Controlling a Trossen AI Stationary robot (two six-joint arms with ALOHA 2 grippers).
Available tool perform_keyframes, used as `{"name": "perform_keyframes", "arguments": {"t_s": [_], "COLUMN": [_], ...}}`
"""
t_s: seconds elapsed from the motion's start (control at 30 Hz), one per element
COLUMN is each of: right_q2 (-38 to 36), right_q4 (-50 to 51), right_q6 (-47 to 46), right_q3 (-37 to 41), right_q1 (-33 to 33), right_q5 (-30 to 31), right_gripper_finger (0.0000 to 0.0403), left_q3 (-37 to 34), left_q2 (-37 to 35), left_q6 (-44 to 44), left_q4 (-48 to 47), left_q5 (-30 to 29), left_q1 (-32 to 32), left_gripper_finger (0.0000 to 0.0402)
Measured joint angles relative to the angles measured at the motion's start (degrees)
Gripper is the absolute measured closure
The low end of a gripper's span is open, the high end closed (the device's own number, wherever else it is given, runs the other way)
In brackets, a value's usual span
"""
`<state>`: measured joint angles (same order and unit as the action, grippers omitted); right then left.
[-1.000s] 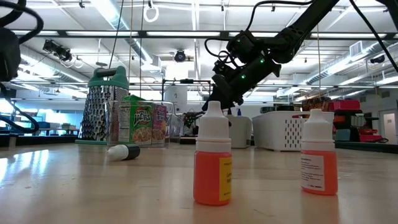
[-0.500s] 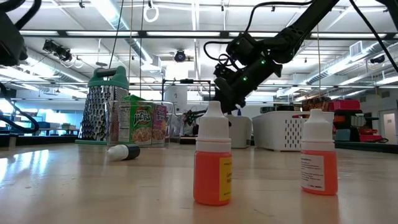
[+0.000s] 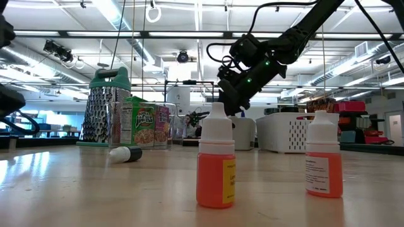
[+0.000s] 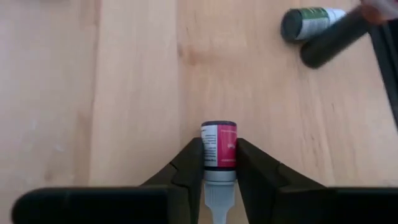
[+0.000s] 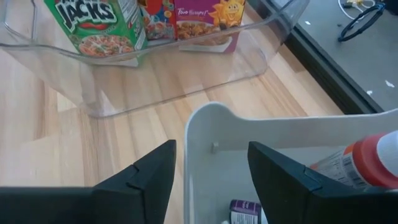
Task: Pick & Place Kitchen Items
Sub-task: Put the small pink food coloring bottle into the gray bin
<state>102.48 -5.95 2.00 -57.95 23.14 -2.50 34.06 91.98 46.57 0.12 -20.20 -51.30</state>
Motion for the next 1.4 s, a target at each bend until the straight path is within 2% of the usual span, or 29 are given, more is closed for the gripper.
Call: {"name": "perform_keyframes", "arguments": {"t_s": [0.07, 0.27, 0.37, 0.53, 0.7, 0.8, 0.97, 1.03, 1.23, 1.3, 1.4], "right_q2": [0.0, 0.0, 0.0, 0.0, 0.0, 0.0, 0.0, 0.0, 0.0, 0.0, 0.0], "right_q4": [-0.6, -3.5, -4.8, -5.3, -5.7, -6.0, -4.7, -3.4, -6.8, -9.1, -11.7], "right_q6": [0.0, -3.0, -3.1, -3.0, -1.6, -1.3, 0.2, 1.2, -1.1, -2.8, -4.5], "right_q3": [0.0, 0.0, 0.0, 0.0, 0.0, 0.0, 0.0, 0.0, 0.0, 0.0, 0.0], "right_q1": [0.0, 0.0, -0.2, -1.1, -2.5, -3.4, -4.4, -4.5, -4.5, -4.5, -4.8], "right_q5": [0.0, -0.1, 0.0, -0.1, -0.1, -0.1, -0.2, -2.1, -21.5, -26.0, -29.3], "right_gripper_finger": [0.0192, 0.0192, 0.0192, 0.0192, 0.0192, 0.0192, 0.0192, 0.0192, 0.0192, 0.0192, 0.0192], "left_q3": [-0.1, -0.3, -0.3, -0.2, -0.2, -0.2, -0.1, -0.1, -0.1, -0.1, -0.1], "left_q2": [0.0, 0.3, 0.2, 0.2, 0.1, 0.1, 0.1, 0.0, 0.0, 0.0, 0.0], "left_q6": [0.1, -0.8, -6.4, -15.8, -26.1, -34.2, -46.4, -49.8, -58.4, -61.0, -67.2], "left_q4": [0.4, 1.1, 1.1, 1.7, 8.4, 15.9, 27.1, 30.7, 35.8, 36.3, 39.8], "left_q5": [-2.7, -20.5, -23.4, -24.9, -32.6, -31.6, -23.8, -21.8, -18.1, -18.2, -18.3], "left_q1": [0.0, 1.8, 5.3, 14.6, 25.3, 31.3, 39.3, 41.7, 45.9, 46.1, 46.0], "left_gripper_finger": [0.0324, 0.0298, 0.0295, 0.0318, 0.0313, 0.03, 0.0306, 0.0313, 0.0313, 0.0306, 0.0302]}}
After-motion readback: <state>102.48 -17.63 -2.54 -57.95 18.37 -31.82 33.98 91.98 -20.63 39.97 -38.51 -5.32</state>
